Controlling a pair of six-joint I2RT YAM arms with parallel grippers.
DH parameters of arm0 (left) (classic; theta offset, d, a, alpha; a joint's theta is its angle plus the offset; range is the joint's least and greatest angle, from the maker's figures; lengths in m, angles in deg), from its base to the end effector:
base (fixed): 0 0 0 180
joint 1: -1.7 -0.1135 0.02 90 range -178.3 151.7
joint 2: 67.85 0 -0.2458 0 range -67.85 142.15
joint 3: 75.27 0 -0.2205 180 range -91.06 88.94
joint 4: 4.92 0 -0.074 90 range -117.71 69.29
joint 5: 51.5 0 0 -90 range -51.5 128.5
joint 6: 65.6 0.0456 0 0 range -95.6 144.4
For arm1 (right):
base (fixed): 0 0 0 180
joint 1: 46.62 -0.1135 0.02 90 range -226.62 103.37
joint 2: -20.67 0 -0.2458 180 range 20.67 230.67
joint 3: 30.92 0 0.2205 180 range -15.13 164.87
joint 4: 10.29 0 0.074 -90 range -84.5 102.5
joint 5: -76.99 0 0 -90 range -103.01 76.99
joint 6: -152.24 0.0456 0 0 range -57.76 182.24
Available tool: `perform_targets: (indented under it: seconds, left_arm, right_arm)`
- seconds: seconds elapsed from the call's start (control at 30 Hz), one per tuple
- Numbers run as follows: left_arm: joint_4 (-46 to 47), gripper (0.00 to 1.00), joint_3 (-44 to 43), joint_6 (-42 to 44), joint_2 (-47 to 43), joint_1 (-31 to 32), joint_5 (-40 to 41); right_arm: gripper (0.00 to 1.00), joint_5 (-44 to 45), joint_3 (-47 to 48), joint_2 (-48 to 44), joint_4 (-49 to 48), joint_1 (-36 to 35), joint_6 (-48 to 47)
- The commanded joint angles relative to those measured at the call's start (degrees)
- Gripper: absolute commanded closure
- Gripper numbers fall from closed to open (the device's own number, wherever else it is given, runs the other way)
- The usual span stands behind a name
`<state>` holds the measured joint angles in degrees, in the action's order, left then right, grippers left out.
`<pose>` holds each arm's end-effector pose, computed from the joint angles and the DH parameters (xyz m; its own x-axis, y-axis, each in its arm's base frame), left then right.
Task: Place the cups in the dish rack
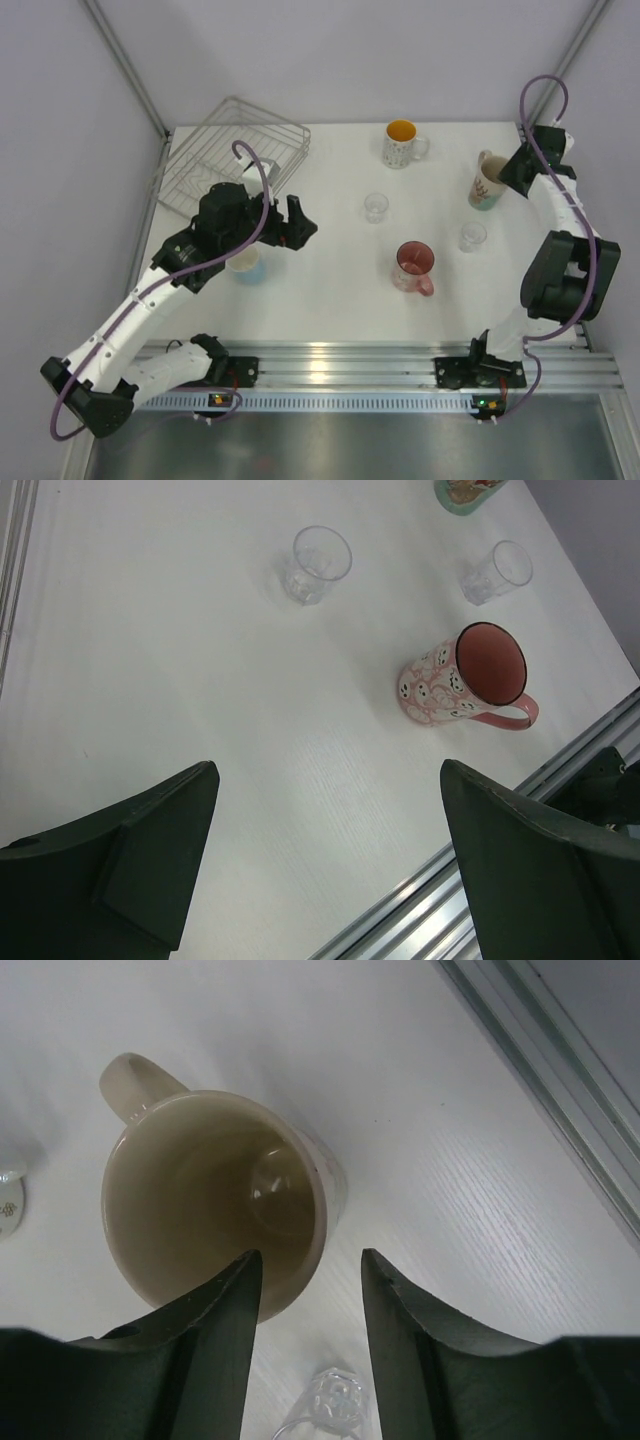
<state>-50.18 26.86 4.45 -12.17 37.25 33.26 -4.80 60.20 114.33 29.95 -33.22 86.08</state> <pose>0.1566 -0.1170 0.3530 -0.5206 -0.0456 -0.8526 0.4997 0.7934 -0.3476 0.3326 -0.0859 0.2681 -0.4704 0.5233 -0.7105 0.5701 0.7948 0.2079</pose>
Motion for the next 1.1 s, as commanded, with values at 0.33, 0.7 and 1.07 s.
perform_targets:
  seconds: [0.33, 0.7, 1.07]
  left_arm:
    - [4.0, 0.03, -0.1, 0.2, -0.1, 0.0, -2.9]
    - [4.1, 0.05, -0.1, -1.1, 1.2, 0.0, -3.8]
    - [4.0, 0.08, -6.8, -8.3, 8.8, 0.0, -6.6]
  right_arm:
    - [1.00, -6.2, 4.1, 4.9, -1.2, 0.8, -5.0]
    - [1.00, -7.7, 1.5, -2.3, -6.4, 0.9, -6.8]
    - [1.00, -10.8, -5.4, -9.2, -21.6, -0.3, -9.8]
